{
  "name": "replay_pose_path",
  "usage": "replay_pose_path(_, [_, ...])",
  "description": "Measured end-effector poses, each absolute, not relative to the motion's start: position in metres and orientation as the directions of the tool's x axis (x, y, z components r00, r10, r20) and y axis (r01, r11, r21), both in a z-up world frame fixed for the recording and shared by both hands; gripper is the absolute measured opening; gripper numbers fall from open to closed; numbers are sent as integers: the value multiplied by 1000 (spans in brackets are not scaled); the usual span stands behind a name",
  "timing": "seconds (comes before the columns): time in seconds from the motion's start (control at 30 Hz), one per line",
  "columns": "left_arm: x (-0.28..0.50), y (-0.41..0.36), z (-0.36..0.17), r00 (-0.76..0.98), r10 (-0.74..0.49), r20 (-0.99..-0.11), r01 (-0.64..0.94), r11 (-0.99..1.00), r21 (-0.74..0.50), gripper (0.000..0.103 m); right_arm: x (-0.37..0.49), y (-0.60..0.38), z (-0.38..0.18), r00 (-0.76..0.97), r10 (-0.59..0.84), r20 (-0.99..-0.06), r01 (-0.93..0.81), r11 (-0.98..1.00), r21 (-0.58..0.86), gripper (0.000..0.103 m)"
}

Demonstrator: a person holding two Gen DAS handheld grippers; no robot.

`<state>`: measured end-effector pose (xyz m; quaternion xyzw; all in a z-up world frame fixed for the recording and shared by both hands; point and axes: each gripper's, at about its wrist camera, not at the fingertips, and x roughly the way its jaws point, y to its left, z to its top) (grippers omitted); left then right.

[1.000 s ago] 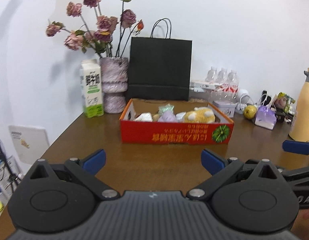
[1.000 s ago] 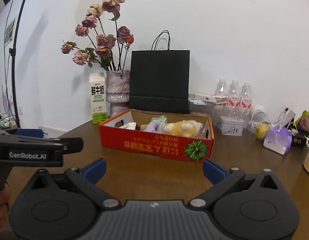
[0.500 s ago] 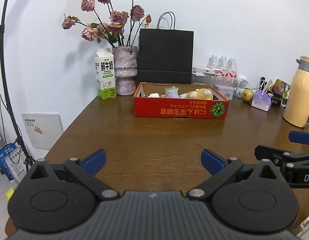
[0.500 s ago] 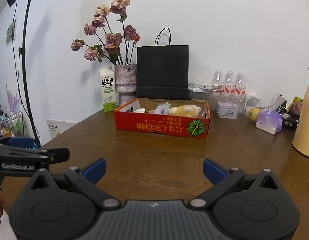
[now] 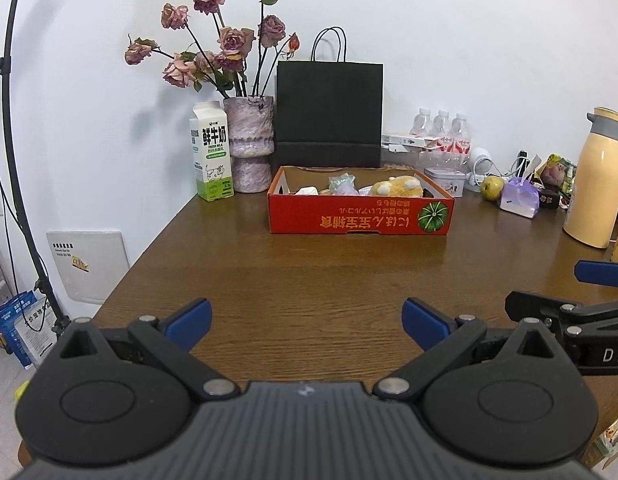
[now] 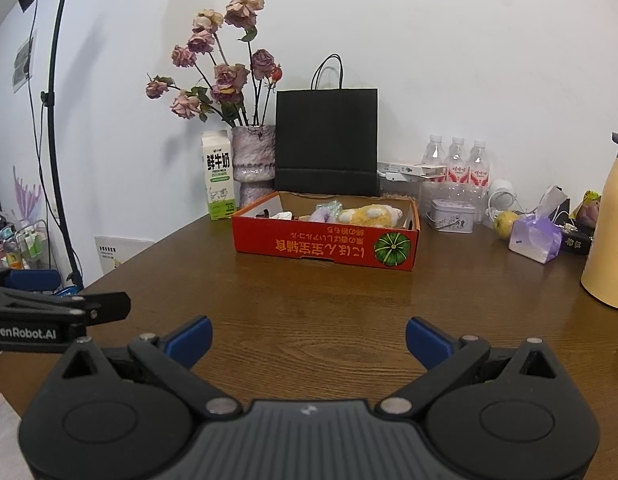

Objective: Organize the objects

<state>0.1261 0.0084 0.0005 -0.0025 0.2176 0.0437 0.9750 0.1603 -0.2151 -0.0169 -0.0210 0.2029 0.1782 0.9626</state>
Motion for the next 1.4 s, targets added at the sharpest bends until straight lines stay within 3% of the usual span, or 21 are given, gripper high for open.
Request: replay_pose_path(1.4, [116, -2, -5, 895, 80, -439, -73, 997, 34, 103, 150, -224, -20, 859, 334, -389, -343, 938, 46, 103])
